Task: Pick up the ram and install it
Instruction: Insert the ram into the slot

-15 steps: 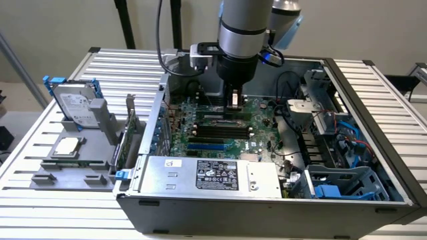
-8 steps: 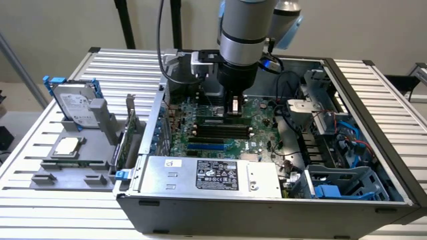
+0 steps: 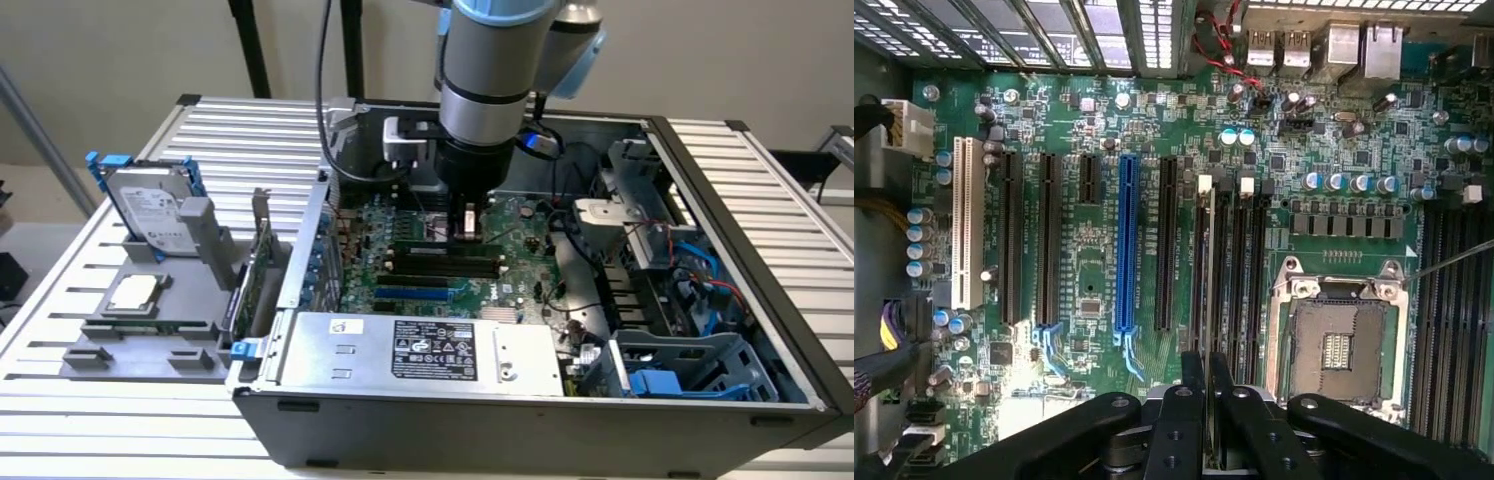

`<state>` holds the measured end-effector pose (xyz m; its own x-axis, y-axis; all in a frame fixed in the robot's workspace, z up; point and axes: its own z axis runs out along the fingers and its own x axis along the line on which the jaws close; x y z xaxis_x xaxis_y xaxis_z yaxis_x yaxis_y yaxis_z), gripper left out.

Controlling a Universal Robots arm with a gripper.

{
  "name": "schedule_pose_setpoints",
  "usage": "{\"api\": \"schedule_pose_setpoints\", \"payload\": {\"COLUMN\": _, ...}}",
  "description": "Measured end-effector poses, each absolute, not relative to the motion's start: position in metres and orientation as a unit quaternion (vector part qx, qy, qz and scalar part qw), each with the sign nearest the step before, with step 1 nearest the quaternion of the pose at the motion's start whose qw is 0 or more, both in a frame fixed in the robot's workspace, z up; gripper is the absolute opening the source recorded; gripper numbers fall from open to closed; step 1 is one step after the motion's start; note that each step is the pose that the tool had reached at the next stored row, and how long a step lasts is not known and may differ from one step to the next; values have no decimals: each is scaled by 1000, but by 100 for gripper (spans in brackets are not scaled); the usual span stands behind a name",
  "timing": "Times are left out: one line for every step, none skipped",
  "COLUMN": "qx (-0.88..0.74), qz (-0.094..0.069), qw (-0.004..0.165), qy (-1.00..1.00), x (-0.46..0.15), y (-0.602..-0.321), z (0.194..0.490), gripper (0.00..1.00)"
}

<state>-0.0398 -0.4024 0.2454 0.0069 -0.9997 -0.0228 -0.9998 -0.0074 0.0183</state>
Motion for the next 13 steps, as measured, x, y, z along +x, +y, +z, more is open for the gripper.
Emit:
{"api": "schedule_pose_setpoints", "payload": {"qx": -709, "qz": 14, "qw": 1, "qy": 705, "x": -40, "y": -402, "z": 244, "gripper": 14}}
{"api": "schedule_pose_setpoints", "payload": {"qx": -709, "qz": 13, "qw": 0, "qy": 705, "x": -40, "y": -402, "z": 242, "gripper": 14}}
{"api": "schedule_pose_setpoints", "payload": {"qx": -709, "qz": 12, "qw": -1, "qy": 705, "x": -40, "y": -402, "z": 241, "gripper": 14}}
{"api": "schedule_pose_setpoints", "payload": {"qx": -708, "qz": 11, "qw": -2, "qy": 706, "x": -40, "y": -402, "z": 240, "gripper": 14}}
{"api": "schedule_pose_setpoints", "payload": {"qx": -708, "qz": 10, "qw": -3, "qy": 706, "x": -40, "y": -402, "z": 239, "gripper": 14}}
{"api": "schedule_pose_setpoints", "payload": {"qx": -708, "qz": 9, "qw": -4, "qy": 706, "x": -40, "y": -402, "z": 238, "gripper": 14}}
{"api": "schedule_pose_setpoints", "payload": {"qx": -708, "qz": 9, "qw": -4, "qy": 706, "x": -40, "y": -402, "z": 238, "gripper": 14}}
{"api": "schedule_pose_setpoints", "payload": {"qx": -708, "qz": 9, "qw": -4, "qy": 706, "x": -40, "y": -402, "z": 238, "gripper": 14}}
{"api": "schedule_pose_setpoints", "payload": {"qx": -708, "qz": 9, "qw": -5, "qy": 706, "x": -40, "y": -402, "z": 237, "gripper": 14}}
{"api": "schedule_pose_setpoints", "payload": {"qx": -708, "qz": 8, "qw": -5, "qy": 706, "x": -40, "y": -402, "z": 237, "gripper": 14}}
{"api": "schedule_pose_setpoints", "payload": {"qx": -708, "qz": 8, "qw": -5, "qy": 706, "x": -40, "y": -402, "z": 237, "gripper": 14}}
{"api": "schedule_pose_setpoints", "payload": {"qx": -708, "qz": 8, "qw": -5, "qy": 706, "x": -40, "y": -401, "z": 236, "gripper": 14}}
{"api": "schedule_pose_setpoints", "payload": {"qx": -707, "qz": 8, "qw": -5, "qy": 707, "x": -39, "y": -401, "z": 236, "gripper": 14}}
